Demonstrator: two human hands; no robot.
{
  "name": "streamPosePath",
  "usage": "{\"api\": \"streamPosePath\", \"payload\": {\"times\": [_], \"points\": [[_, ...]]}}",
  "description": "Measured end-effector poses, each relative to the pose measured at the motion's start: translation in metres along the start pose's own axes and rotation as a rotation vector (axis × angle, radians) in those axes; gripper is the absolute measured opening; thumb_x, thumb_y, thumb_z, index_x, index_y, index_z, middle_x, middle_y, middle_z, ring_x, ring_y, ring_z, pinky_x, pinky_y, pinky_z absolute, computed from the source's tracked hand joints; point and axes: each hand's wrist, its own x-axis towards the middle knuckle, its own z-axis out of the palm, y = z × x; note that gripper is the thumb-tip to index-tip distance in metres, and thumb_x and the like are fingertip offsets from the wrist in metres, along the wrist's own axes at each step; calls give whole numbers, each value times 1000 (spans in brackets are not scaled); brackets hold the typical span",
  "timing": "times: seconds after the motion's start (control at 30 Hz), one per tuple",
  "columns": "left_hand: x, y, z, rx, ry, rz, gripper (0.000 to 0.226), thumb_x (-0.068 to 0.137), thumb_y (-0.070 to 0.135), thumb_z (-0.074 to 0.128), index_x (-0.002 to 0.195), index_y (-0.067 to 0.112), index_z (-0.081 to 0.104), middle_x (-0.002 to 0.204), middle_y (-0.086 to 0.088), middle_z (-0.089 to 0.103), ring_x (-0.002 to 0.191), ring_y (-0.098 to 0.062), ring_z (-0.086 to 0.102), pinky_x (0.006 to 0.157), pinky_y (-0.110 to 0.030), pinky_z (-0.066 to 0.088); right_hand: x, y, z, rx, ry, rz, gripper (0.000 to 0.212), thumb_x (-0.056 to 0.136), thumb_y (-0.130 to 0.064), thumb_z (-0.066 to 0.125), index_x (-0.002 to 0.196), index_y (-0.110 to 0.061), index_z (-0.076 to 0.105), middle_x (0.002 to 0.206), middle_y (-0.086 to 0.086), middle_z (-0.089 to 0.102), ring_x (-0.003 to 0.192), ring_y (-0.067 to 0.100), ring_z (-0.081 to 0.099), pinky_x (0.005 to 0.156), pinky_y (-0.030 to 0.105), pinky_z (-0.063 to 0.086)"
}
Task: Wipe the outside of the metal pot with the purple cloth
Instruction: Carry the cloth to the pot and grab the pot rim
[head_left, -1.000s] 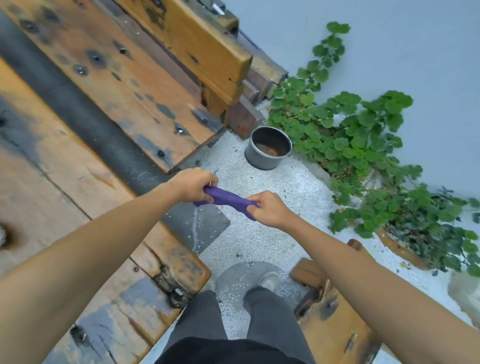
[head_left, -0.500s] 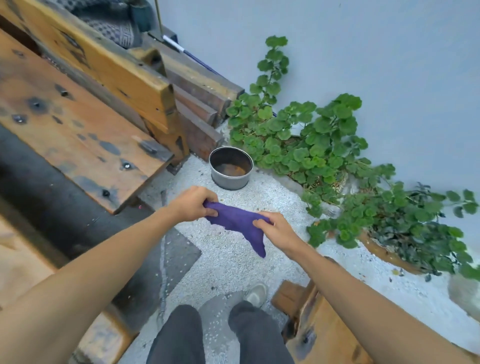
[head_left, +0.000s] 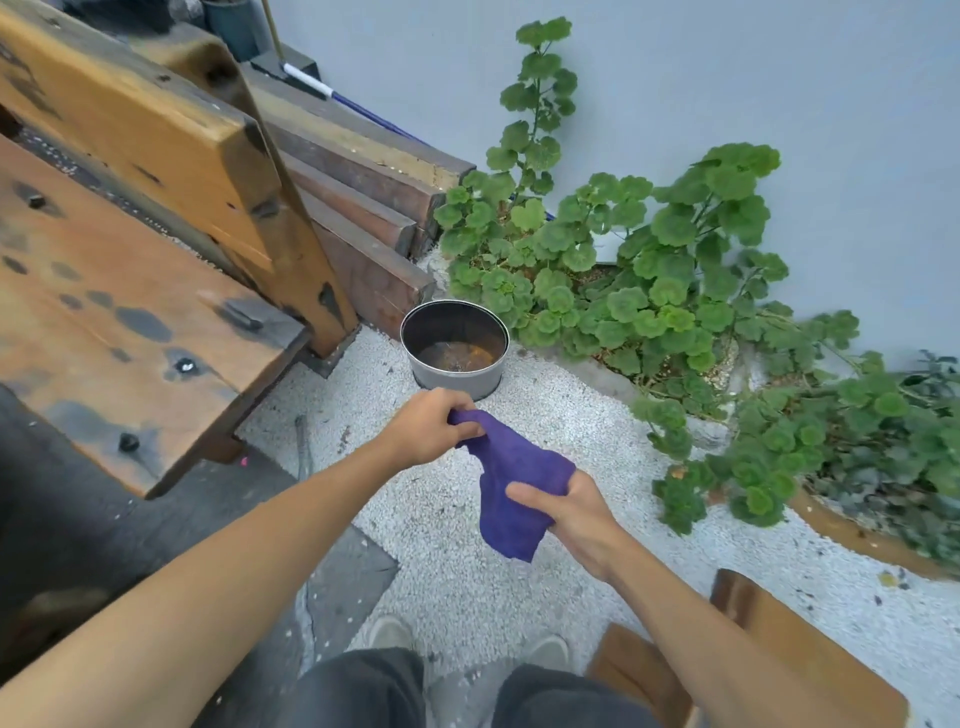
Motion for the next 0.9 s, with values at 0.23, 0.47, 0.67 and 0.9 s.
{"api": "streamPosePath", "payload": {"times": [0.23,0.47,0.67,0.9], "points": [[99,-97,70,140,128,86,10,89,32,67,83,25,65,78,7,65,79,-19,58,70,-33,45,119,68,-27,182,-22,-26,38,69,-10,88,106,-8,77,118,22,72,106,30,70,94,44,55],[197,-168,152,180,309,213,14,92,26,59,103,29,68,101,2,69,97,-24,52,80,-35,44,227,115,-51,326,12,37,49,72,3,73,120,6,64,107,20,62,91,32,58,83,41,47],[252,-217,186,371,446,190,46,86,21,60,132,20,55,129,-4,60,122,-28,50,100,-45,45,305,134,-65,327,192,-9,35,92,-12,63,124,3,65,119,24,71,114,39,65,108,51,47],[286,-242,188,768,457,139,34,90,9,54,122,19,57,110,-3,68,104,-27,61,84,-37,45,346,138,-80,218,357,-178,17,94,-18,67,109,-10,68,91,10,78,95,26,71,96,44,51]]}}
